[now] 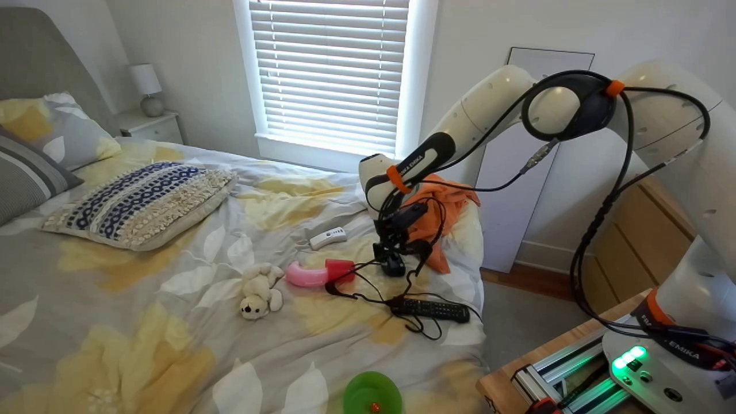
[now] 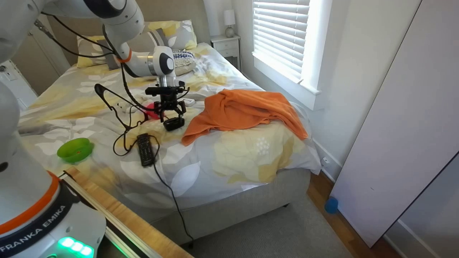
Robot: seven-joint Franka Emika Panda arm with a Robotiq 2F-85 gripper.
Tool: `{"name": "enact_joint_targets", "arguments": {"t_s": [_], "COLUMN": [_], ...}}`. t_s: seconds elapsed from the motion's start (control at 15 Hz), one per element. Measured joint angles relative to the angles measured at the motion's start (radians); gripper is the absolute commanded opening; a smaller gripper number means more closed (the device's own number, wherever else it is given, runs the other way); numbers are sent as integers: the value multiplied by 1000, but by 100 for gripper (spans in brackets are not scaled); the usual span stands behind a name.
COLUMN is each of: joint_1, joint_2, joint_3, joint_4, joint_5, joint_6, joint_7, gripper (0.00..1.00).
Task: Pick up the bedside alarm clock radio on the bed and move it to the right near the orange towel on the bed
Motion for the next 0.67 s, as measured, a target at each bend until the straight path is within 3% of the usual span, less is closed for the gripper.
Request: {"name": "enact_joint_targets", "arguments": {"t_s": [0.67], "joint_1": [6], "joint_2": [-143], "joint_3": [46], "joint_4": [-44], "joint_5": [26], "joint_6": [10], "joint_7": [35], "gripper": [100]}}
